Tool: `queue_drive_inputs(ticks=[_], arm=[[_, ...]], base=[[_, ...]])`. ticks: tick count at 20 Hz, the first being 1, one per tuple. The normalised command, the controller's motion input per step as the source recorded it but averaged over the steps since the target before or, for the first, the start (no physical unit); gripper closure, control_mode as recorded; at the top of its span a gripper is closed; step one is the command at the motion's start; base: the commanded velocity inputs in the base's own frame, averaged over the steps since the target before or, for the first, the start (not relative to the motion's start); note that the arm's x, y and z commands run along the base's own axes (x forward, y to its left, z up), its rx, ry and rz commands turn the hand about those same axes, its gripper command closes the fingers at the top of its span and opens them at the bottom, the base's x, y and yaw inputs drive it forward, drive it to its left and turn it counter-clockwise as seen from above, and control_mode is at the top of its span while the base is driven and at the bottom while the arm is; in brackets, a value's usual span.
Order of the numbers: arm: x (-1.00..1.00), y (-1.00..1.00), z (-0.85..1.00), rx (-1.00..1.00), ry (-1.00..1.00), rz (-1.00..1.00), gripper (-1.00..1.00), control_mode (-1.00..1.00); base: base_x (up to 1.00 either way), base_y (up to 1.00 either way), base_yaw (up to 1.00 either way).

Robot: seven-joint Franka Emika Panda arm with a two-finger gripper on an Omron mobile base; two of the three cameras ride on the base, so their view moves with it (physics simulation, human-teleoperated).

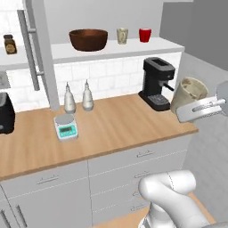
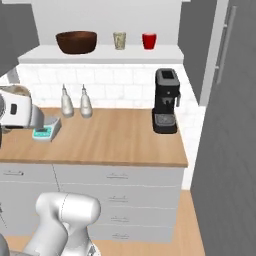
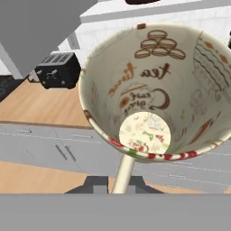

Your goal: Gather all objects into one cabinet and sort the glasses and bowls to opposite sides.

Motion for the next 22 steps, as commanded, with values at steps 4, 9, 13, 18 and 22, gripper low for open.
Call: queue_drive_inputs(ticks=[4,9,13,18,22], arm=[[0.00,0.00,0.00,0.00,0.00,0.00,1.00,1.00],[0.00,0.00,0.00,0.00,0.00,0.00,1.00,1.00],[0.00,0.00,0.00,0.00,0.00,0.00,1.00,1.00],[0.00,0.00,0.00,0.00,0.00,0.00,1.00,1.00],[0.00,0.00,0.00,0.00,0.00,0.00,1.00,1.00]], base=[[1.00,-0.32,-0.19],[1.00,0.01,-0.11],[1.00,0.15,-0.08],[1.00,-0.20,-0.09],[0.97,-0.24,-0.08]])
